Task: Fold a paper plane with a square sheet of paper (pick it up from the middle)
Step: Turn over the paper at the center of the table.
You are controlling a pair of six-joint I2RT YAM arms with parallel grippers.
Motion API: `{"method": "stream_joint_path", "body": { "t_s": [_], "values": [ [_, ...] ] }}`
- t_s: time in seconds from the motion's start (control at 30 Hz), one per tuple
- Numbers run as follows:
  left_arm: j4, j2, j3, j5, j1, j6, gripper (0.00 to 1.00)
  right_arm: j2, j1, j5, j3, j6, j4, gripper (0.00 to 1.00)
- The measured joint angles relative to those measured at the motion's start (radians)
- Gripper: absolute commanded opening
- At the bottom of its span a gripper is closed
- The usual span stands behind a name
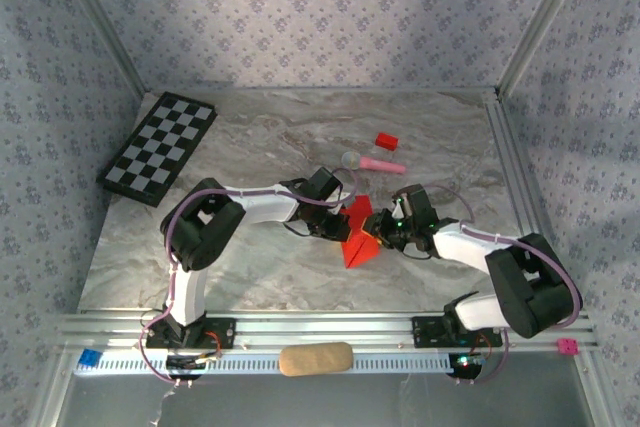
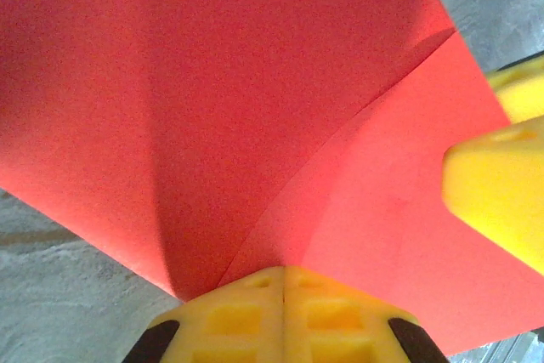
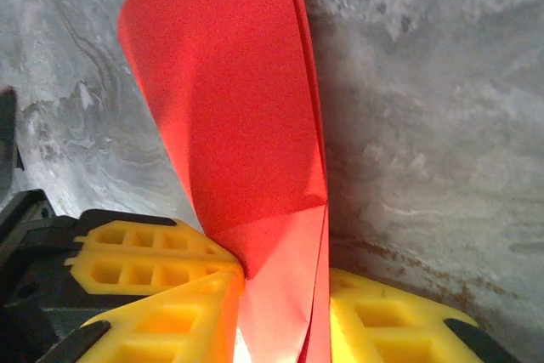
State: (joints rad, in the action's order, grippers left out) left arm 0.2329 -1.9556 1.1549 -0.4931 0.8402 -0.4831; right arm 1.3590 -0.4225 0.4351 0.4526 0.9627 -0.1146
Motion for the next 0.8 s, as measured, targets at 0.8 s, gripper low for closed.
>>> {"method": "stream_joint_path", "body": {
  "t_s": [0.8],
  "values": [
    [-0.010, 0.005, -0.005, 0.014, 0.000, -0.024, 0.09, 0.085, 0.045, 0.061, -0.005, -0.103, -0.104, 0.10]
  ]
}}
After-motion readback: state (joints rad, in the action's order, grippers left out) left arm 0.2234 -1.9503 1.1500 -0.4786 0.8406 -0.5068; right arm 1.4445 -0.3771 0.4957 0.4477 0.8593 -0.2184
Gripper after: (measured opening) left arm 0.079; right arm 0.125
